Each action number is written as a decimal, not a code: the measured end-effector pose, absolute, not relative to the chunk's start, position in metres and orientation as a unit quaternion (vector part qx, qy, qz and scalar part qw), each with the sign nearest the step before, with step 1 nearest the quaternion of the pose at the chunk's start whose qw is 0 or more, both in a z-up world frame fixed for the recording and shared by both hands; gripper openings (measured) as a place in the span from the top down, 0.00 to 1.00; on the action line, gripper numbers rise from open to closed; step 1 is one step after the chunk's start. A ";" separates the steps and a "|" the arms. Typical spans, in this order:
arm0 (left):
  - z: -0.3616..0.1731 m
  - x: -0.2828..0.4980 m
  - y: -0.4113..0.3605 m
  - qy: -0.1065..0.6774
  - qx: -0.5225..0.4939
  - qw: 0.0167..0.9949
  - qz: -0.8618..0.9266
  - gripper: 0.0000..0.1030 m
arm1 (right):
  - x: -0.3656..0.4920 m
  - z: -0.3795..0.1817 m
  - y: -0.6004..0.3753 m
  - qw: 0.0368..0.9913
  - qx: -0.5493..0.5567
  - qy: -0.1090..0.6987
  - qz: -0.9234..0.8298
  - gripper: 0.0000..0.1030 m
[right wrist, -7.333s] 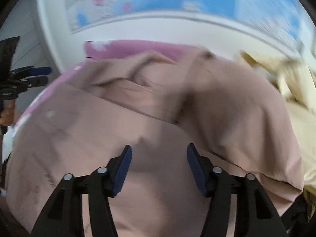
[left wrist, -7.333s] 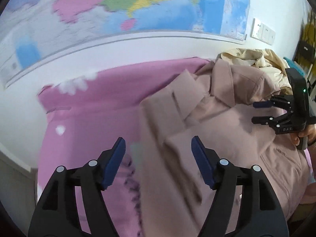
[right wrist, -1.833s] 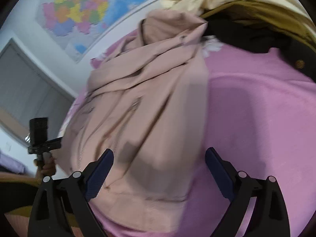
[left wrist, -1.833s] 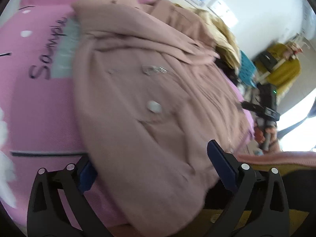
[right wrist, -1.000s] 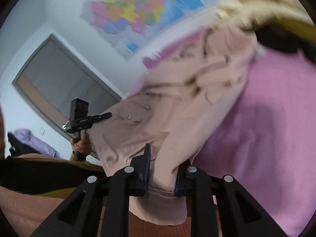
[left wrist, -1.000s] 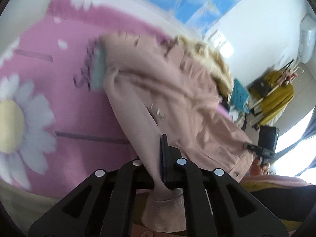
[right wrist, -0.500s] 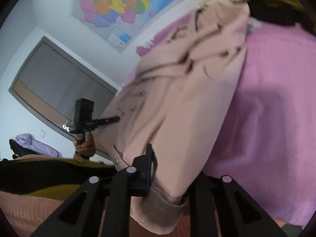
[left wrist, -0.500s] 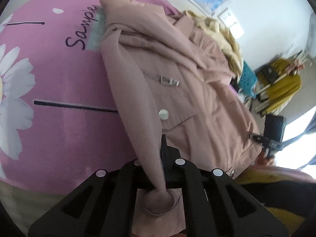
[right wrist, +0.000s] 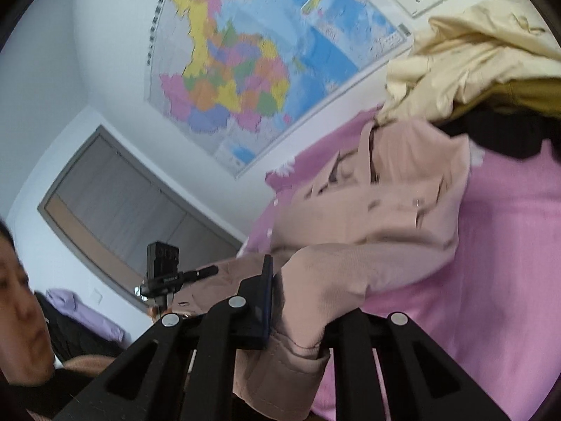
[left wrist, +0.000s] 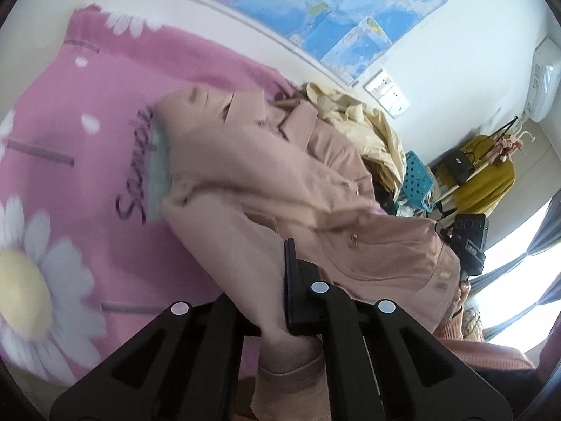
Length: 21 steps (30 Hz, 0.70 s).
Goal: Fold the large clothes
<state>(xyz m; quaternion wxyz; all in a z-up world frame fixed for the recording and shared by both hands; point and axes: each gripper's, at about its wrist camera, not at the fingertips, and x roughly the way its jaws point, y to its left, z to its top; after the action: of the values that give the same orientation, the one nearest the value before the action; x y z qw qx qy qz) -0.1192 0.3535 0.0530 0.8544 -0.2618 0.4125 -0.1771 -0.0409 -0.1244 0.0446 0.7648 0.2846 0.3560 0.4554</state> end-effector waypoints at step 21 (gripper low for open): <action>0.084 0.070 0.364 0.473 -0.223 0.845 -0.110 0.95 | 0.139 0.034 -0.111 0.763 0.348 0.421 0.345 0.83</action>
<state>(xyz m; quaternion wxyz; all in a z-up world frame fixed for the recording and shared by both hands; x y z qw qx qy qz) 0.0700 0.3644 0.0842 0.8452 -0.2228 0.4732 -0.1099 0.1389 -0.1106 0.0344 0.7630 0.3478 0.4214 0.3454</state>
